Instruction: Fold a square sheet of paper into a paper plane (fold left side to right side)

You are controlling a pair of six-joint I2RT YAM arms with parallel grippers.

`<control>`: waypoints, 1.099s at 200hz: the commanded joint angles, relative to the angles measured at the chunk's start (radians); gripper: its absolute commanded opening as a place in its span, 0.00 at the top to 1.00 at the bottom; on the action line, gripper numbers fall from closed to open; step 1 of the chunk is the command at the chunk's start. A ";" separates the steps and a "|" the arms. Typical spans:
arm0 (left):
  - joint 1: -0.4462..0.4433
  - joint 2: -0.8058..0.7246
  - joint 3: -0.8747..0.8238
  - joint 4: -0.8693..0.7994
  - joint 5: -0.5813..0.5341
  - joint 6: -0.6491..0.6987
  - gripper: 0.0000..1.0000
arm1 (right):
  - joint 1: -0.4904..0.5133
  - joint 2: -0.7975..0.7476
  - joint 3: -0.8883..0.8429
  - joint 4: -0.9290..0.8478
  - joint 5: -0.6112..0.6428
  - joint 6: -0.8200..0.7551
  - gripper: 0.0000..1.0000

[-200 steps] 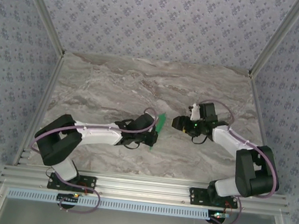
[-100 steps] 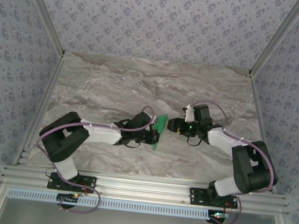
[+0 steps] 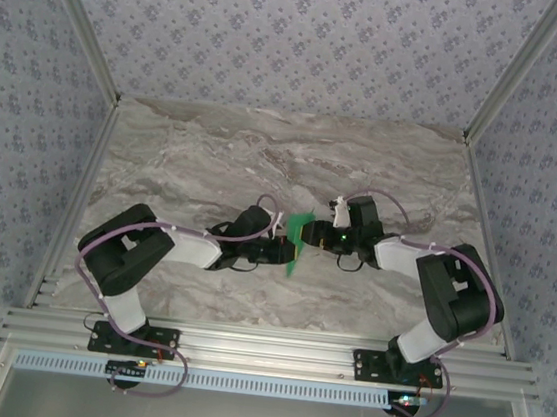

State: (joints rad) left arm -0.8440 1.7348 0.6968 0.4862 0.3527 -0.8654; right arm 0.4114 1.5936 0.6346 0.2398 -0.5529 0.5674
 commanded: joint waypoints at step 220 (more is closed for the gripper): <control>0.029 0.052 -0.005 0.099 0.058 -0.057 0.79 | 0.007 0.175 0.090 -0.124 0.102 0.085 0.47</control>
State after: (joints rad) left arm -0.8280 1.8095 0.6952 0.5800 0.3973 -0.9363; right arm 0.4133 1.7092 0.7322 0.1898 -0.5121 0.6590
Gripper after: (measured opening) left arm 0.189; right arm 0.529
